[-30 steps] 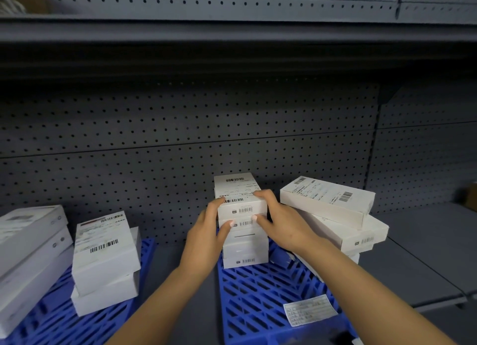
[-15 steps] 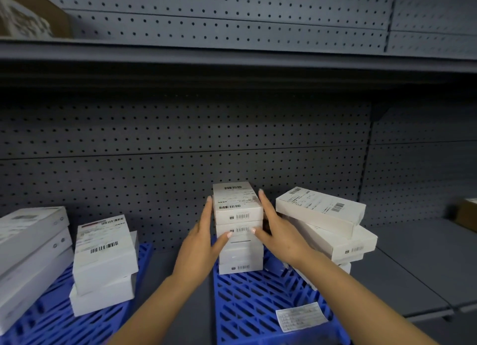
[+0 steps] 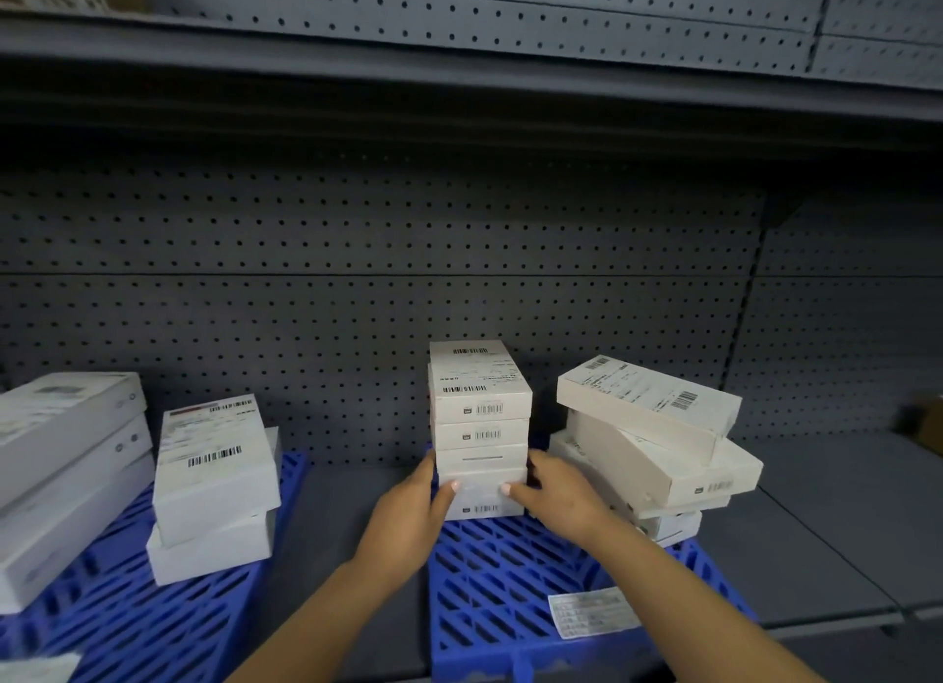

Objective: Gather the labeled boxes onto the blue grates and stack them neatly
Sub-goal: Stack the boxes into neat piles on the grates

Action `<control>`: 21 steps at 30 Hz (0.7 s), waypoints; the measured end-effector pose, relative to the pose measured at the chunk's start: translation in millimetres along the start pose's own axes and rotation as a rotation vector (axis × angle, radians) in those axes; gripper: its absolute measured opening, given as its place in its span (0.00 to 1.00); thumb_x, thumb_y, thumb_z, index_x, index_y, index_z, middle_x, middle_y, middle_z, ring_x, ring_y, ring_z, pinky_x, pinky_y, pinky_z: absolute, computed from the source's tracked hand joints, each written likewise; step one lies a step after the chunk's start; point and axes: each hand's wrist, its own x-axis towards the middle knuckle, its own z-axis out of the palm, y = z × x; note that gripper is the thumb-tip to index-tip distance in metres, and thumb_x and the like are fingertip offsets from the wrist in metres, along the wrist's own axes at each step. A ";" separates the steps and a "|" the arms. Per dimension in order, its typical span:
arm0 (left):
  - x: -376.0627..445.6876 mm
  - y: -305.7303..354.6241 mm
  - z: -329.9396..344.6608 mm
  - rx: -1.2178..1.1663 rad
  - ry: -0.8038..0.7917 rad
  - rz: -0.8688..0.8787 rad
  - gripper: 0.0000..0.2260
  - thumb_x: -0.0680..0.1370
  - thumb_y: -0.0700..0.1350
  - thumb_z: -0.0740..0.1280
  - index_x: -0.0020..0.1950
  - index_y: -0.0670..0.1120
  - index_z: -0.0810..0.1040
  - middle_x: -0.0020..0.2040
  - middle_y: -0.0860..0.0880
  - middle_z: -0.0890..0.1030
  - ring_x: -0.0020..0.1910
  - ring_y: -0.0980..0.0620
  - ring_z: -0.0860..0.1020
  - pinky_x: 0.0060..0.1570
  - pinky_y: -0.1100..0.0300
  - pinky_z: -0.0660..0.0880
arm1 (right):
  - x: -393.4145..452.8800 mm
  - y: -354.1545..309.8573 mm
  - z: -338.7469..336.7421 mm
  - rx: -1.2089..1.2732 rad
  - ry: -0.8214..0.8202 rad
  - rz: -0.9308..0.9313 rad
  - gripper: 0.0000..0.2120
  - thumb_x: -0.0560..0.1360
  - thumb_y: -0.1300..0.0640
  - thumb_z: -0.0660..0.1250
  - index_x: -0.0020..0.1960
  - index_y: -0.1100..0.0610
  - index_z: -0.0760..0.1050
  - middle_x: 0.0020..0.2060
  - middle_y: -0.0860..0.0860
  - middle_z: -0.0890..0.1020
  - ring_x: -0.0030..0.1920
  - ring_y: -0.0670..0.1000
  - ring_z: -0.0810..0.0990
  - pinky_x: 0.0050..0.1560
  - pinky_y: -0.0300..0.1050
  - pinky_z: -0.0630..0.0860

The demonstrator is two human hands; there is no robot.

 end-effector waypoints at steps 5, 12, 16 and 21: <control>0.7 -10.2 -0.1 0.011 0.031 -0.035 0.22 0.81 0.53 0.57 0.75 0.52 0.60 0.63 0.53 0.78 0.55 0.55 0.78 0.52 0.57 0.77 | 1.3 -0.3 4.0 0.038 -0.014 -0.026 0.21 0.74 0.50 0.69 0.65 0.51 0.72 0.59 0.45 0.79 0.58 0.44 0.77 0.61 0.42 0.73; 5.1 -15.2 -6.9 0.052 0.013 -0.021 0.20 0.81 0.53 0.57 0.73 0.54 0.64 0.60 0.53 0.79 0.53 0.55 0.79 0.49 0.58 0.77 | 4.8 -2.1 4.2 0.052 -0.025 -0.050 0.19 0.76 0.50 0.66 0.66 0.50 0.71 0.61 0.45 0.78 0.60 0.45 0.76 0.63 0.46 0.72; 6.0 -13.5 -7.5 0.049 0.002 -0.022 0.19 0.82 0.52 0.56 0.72 0.53 0.65 0.60 0.53 0.79 0.53 0.55 0.78 0.48 0.60 0.76 | 5.1 -1.8 3.5 0.047 -0.027 -0.053 0.18 0.77 0.50 0.65 0.66 0.50 0.71 0.61 0.45 0.78 0.61 0.45 0.75 0.63 0.44 0.72; 9.0 -13.5 -9.5 0.081 -0.014 0.001 0.19 0.82 0.53 0.56 0.72 0.52 0.66 0.61 0.54 0.79 0.54 0.55 0.78 0.48 0.60 0.76 | 4.6 -3.0 2.4 0.013 -0.032 -0.062 0.19 0.77 0.49 0.64 0.67 0.50 0.71 0.61 0.46 0.78 0.61 0.46 0.76 0.62 0.44 0.73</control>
